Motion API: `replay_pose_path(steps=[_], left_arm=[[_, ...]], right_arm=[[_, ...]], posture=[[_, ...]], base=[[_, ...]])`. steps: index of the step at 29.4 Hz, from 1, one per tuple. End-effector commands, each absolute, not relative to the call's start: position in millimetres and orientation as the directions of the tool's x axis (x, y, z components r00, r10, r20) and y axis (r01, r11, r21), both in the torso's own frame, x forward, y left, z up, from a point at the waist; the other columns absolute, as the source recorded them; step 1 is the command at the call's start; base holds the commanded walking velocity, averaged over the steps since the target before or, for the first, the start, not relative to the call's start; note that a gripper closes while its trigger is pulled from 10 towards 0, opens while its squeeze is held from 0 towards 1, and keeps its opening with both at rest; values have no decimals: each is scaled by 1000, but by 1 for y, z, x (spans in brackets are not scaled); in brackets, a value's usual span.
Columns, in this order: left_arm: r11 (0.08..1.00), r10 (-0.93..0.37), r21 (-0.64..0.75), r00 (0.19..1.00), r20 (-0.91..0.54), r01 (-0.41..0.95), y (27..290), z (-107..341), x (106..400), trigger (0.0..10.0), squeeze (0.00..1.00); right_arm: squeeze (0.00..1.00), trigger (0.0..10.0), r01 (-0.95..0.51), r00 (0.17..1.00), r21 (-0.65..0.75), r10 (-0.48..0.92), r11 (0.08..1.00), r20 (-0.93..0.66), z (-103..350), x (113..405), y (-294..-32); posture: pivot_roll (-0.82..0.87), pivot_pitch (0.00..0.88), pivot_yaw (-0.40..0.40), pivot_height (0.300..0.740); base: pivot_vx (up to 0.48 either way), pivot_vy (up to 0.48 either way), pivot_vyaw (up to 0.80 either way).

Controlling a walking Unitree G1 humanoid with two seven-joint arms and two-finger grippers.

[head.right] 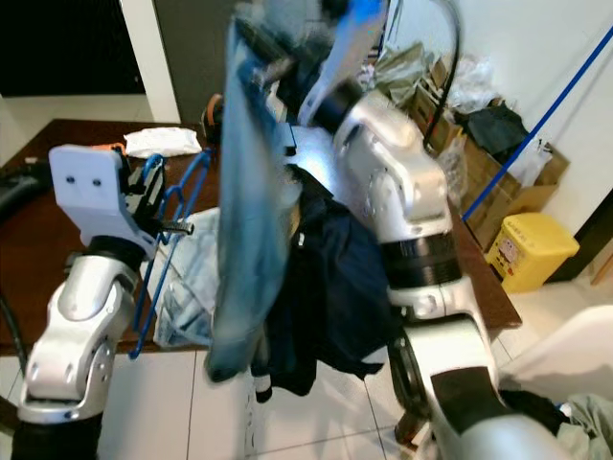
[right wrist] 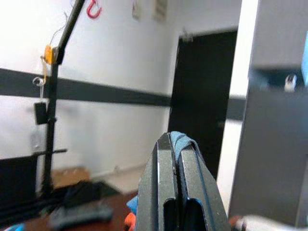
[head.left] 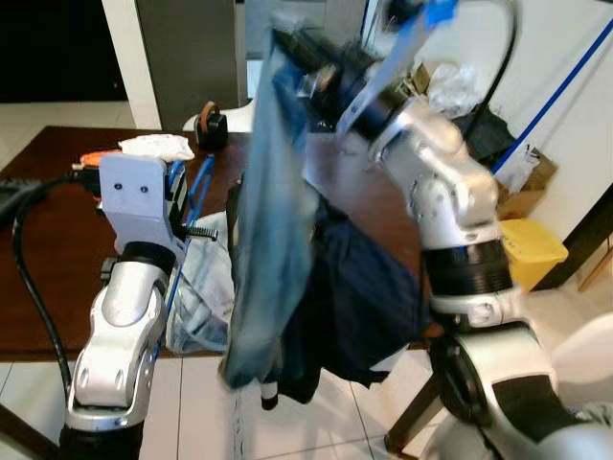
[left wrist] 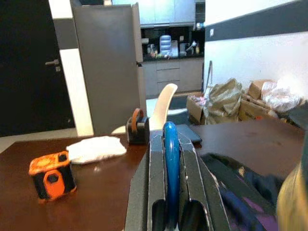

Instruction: Hang hanger

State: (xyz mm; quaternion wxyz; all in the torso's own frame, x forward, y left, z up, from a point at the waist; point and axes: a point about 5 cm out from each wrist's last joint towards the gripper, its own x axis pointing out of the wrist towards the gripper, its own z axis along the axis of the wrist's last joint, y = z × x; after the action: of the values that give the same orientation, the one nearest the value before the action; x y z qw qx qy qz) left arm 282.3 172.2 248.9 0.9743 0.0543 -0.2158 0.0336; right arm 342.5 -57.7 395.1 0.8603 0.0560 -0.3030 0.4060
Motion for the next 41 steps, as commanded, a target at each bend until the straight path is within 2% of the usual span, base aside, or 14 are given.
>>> replay_pose_path(steps=[1,9,16,17,19,20,21,29,30,33,36,39,40,41], left_arm=[[989,56,101,901,431,-110,174,250,281,10000,0],[987,83,92,898,433,-135,175,250,282,10000,0],[982,113,86,894,433,-166,178,250,282,10000,0],[982,115,88,894,434,-170,179,250,282,10000,0],[982,115,88,894,434,-170,179,250,282,10000,0],[980,119,91,892,435,-175,179,250,282,10000,0],[979,122,94,891,437,-180,180,251,282,10000,0],[976,125,105,889,441,-190,183,253,281,10000,0],[986,87,89,896,435,-139,182,257,283,10000,0],[995,31,76,901,433,-71,180,262,285,10000,0],[996,-30,90,905,424,-9,178,266,287,10000,0],[988,-95,148,912,399,38,175,266,288,10000,0],[987,-105,152,915,390,49,175,266,289,10000,0],[988,-113,143,916,385,62,175,266,289,10000,0]], right_arm=[[0,10000,-679,548,-156,636,718,543,395,351,-56],[0,10000,-584,634,-172,578,793,514,398,367,-59],[0,10000,-655,659,-419,747,628,89,306,367,-26],[161,10000,-663,663,-440,748,606,29,290,367,-25],[161,10000,-663,663,-440,748,606,29,290,367,-25],[714,10000,-674,668,-446,744,589,-28,276,366,-27],[1000,10000,-691,666,-451,740,565,-92,259,366,-29],[1000,10000,-685,696,-440,701,581,-158,234,368,-42],[1000,10000,-640,749,-393,651,661,-125,234,372,-61],[1000,10000,-626,761,-305,648,718,-37,244,372,-75],[1000,10000,-675,715,-190,695,713,69,258,364,-79],[957,10000,-784,599,-86,785,615,161,270,347,-83],[584,10000,-826,534,-92,824,557,191,274,338,-85],[0,10000,-854,483,-102,851,510,208,276,330,-87]], posture=[[90,14,-95,740],[88,12,-104,740],[85,20,-105,740],[85,21,-103,740],[85,21,-103,740],[84,21,-102,740],[84,23,-101,740],[83,26,-95,740],[80,29,-89,740],[80,29,-89,740],[80,27,-86,740],[82,26,-85,740],[82,26,-85,740],[82,26,-85,740]], base=[[311,0,0],[288,0,0],[0,0,0],[0,0,0],[0,0,0],[0,0,0],[0,0,0],[0,0,0],[0,0,0],[0,0,0],[0,0,0],[0,0,0],[0,0,0],[0,0,0]])
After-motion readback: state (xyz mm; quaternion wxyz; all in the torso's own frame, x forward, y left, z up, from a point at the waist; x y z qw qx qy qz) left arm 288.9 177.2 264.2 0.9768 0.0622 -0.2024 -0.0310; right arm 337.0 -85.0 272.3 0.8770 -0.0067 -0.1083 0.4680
